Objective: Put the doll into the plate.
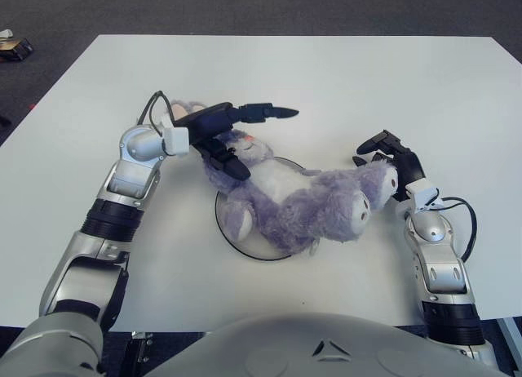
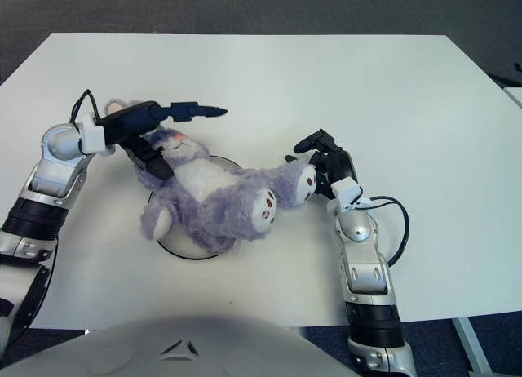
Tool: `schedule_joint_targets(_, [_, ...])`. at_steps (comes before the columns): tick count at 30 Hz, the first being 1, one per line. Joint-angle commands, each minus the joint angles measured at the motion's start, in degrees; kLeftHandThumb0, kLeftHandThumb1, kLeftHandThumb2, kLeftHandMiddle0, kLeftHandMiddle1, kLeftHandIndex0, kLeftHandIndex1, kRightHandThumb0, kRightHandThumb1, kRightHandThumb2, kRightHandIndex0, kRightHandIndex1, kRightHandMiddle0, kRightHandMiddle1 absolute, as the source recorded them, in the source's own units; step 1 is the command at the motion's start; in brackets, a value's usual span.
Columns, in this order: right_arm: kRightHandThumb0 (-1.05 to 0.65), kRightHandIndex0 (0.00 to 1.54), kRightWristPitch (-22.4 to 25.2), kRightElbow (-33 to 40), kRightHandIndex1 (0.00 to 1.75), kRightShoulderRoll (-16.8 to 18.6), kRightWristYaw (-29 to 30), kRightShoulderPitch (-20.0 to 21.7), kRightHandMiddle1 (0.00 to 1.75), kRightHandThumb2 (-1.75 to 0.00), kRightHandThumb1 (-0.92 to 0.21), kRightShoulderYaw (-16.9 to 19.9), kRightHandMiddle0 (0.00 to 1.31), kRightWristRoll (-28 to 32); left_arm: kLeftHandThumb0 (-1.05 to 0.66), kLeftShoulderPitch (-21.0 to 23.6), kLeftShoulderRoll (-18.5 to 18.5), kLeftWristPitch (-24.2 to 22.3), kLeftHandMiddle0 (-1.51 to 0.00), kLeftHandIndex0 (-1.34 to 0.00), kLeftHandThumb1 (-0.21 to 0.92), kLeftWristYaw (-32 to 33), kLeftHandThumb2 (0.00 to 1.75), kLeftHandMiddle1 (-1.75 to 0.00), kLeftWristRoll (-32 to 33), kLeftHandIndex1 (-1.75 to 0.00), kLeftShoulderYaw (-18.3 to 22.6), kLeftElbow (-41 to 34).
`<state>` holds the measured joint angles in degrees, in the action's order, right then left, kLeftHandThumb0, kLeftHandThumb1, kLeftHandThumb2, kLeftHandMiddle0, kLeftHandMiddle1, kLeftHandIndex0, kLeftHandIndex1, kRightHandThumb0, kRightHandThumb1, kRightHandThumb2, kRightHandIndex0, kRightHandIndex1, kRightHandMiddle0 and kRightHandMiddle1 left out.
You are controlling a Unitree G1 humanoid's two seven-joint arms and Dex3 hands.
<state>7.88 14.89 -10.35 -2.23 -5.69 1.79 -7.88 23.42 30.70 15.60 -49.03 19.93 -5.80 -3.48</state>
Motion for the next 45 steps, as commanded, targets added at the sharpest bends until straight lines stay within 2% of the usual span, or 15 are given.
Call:
schedule_joint_targets(1, [-0.37,0.78,3.5,-2.8,1.75,0.1,-0.3,-2.2,1.49,-0.28,-0.92,-0.5,0.45,-0.6,-0.91,-1.1,0.8,-2.4,-0.01,-0.13,0.92,-1.0,0.29,0.00,1.2,0.00,1.3,-1.7])
schedule_joint_targets(6, [-0.37,0.78,3.5,-2.7,1.75,0.1,-0.3,-2.2,1.49,-0.28,-0.92,-0.5,0.45,-0.6,-0.91,-1.3,0.4,-3.4,-0.01,-0.13,0.92,-1.4,0.29,0.00,1.0,0.00,1.9,-2.4])
schedule_joint_targets(10, [-0.37,0.78,3.4,-3.6,1.75,-0.1,-0.2,-1.7,1.49,-0.28,-0.92,-0.3,0.46,-0.6,-0.90,-3.2,-0.7,-3.0,0.00,-0.09,0.92,-0.9,0.28,0.00,3.8,0.00,4.2,-4.2])
schedule_joint_targets(18, [-0.37,0.77,3.3,-4.1,1.75,-0.1,-0.2,-1.6,1.48,-0.28,-0.92,-0.2,0.46,-0.7,-0.90,-5.3,-2.4,-3.4,0.00,-0.08,0.92,1.7,0.28,0.00,2.9,0.00,5.4,-7.5])
schedule_joint_targets(22, [-0.37,0.77,3.4,-4.3,1.75,-0.2,-0.1,-1.4,1.48,-0.28,-0.92,-0.2,0.46,-0.8,-0.89,-5.9,-6.5,2.1,0.00,-0.09,0.92,8.6,0.31,0.00,-2.9,-0.01,7.1,-7.0])
schedule_joint_targets(26, [-0.37,0.77,3.5,-4.4,1.75,-0.2,-0.1,-1.4,1.48,-0.28,-0.92,-0.2,0.46,-0.8,-0.89,-5.9,-7.7,4.0,0.00,-0.10,0.92,10.7,0.34,0.00,-5.1,-0.01,7.2,-6.5])
schedule_joint_targets(29, [-0.37,0.77,3.7,-4.5,1.75,-0.2,-0.1,-1.3,1.48,-0.28,-0.92,-0.1,0.46,-0.7,-0.91,-4.2,-8.9,9.8,-0.03,-0.11,0.92,14.9,0.42,-0.01,-8.9,-0.01,9.8,-1.3])
schedule_joint_targets(34, [-0.37,0.77,3.5,-4.5,1.75,-0.3,-0.1,-1.4,1.48,-0.28,-0.92,0.0,0.46,-0.6,-0.92,-2.9,-9.2,12.4,-0.05,-0.12,0.92,17.4,0.49,-0.01,-11.5,-0.02,10.2,1.5])
schedule_joint_targets(36, [-0.37,0.77,3.3,-5.0,1.75,-0.4,-0.1,-1.3,1.48,-0.28,-0.92,0.2,0.46,-0.5,-0.91,2.1,-8.0,11.7,-0.06,-0.13,0.92,20.9,0.47,-0.02,-14.8,-0.02,11.6,13.3])
schedule_joint_targets(37, [-0.37,0.77,3.1,-5.2,1.75,-0.5,-0.2,-1.2,1.48,-0.28,-0.92,0.3,0.46,-0.4,-0.90,3.6,-8.9,13.0,-0.07,-0.14,0.92,23.7,0.43,-0.02,-15.9,-0.03,12.5,18.0])
schedule_joint_targets(38, [-0.37,0.77,3.0,-5.3,1.75,-0.5,-0.2,-1.2,1.48,-0.28,-0.92,0.3,0.46,-0.4,-0.87,4.5,-9.6,14.1,-0.15,-0.21,0.92,25.7,0.35,-0.03,-16.6,-0.05,13.1,20.9])
schedule_joint_targets(39, [-0.37,0.77,2.9,-5.5,1.75,-0.5,-0.1,-1.2,1.48,-0.28,-0.92,0.4,0.46,-0.3,-0.86,4.6,-11.4,15.5,-0.18,-0.23,0.92,27.9,0.31,-0.03,-16.4,-0.06,13.7,22.2])
schedule_joint_targets(41, [-0.37,0.77,2.7,-5.6,1.75,-0.5,-0.1,-1.1,1.48,-0.28,-0.92,0.5,0.46,-0.3,-0.69,4.9,-13.2,17.2,-0.40,-0.38,0.91,30.1,0.14,-0.03,-16.0,-0.11,14.3,23.8])
schedule_joint_targets(42, [-0.37,0.77,2.6,-5.8,1.75,-0.5,-0.1,-1.1,1.48,-0.28,-0.92,0.6,0.46,-0.3,-0.67,5.1,-14.0,17.7,-0.43,-0.40,0.91,31.0,0.11,-0.03,-15.7,-0.12,14.5,24.5])
schedule_joint_targets(45, [-0.37,0.77,2.2,-6.2,1.75,-0.4,0.2,-1.0,1.48,-0.28,-0.92,0.8,0.46,-0.2,-0.46,5.9,-16.1,17.5,-0.62,-0.53,0.91,33.0,0.05,-0.06,-14.0,-0.19,15.1,27.1])
